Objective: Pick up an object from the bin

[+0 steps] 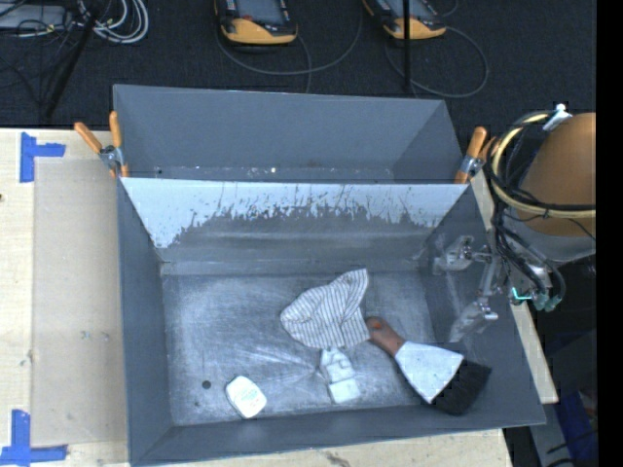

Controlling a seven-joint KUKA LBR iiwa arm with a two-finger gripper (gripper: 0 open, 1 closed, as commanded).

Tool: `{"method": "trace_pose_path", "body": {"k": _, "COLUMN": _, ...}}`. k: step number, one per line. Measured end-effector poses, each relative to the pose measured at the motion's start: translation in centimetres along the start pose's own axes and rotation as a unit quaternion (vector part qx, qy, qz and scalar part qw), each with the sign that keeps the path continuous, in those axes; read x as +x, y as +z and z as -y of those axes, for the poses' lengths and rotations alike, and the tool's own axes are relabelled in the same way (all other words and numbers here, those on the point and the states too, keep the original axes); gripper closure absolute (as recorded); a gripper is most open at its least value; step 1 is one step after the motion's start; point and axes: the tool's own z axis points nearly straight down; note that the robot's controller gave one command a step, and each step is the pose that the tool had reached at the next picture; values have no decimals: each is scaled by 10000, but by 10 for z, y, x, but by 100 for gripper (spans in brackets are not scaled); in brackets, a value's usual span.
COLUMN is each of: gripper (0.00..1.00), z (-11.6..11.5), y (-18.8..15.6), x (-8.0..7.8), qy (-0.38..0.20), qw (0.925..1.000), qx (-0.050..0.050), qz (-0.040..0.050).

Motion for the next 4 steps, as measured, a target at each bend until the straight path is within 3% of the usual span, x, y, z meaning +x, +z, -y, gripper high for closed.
{"method": "trace_pose_path", "body": {"k": 1, "gripper": 0, "z": -1, "y": -4, "x": -2, "qy": -18, "qw": 10000, "qx": 7, "qz": 39}}
{"method": "trace_pose_path", "body": {"k": 2, "gripper": 0, "z": -14, "y": 45, "x": -6, "qy": -198, "qw": 9998, "qx": 17, "qz": 71}}
{"method": "trace_pose_path", "body": {"k": 3, "gripper": 0, "z": -12, "y": 107, "x": 36, "qy": -868, "qw": 9962, "qx": 7, "qz": 64}}
{"method": "trace_pose_path", "body": {"k": 4, "gripper": 0, "z": -23, "y": 128, "x": 50, "qy": -1222, "qw": 9924, "qx": 69, "qz": 147}}
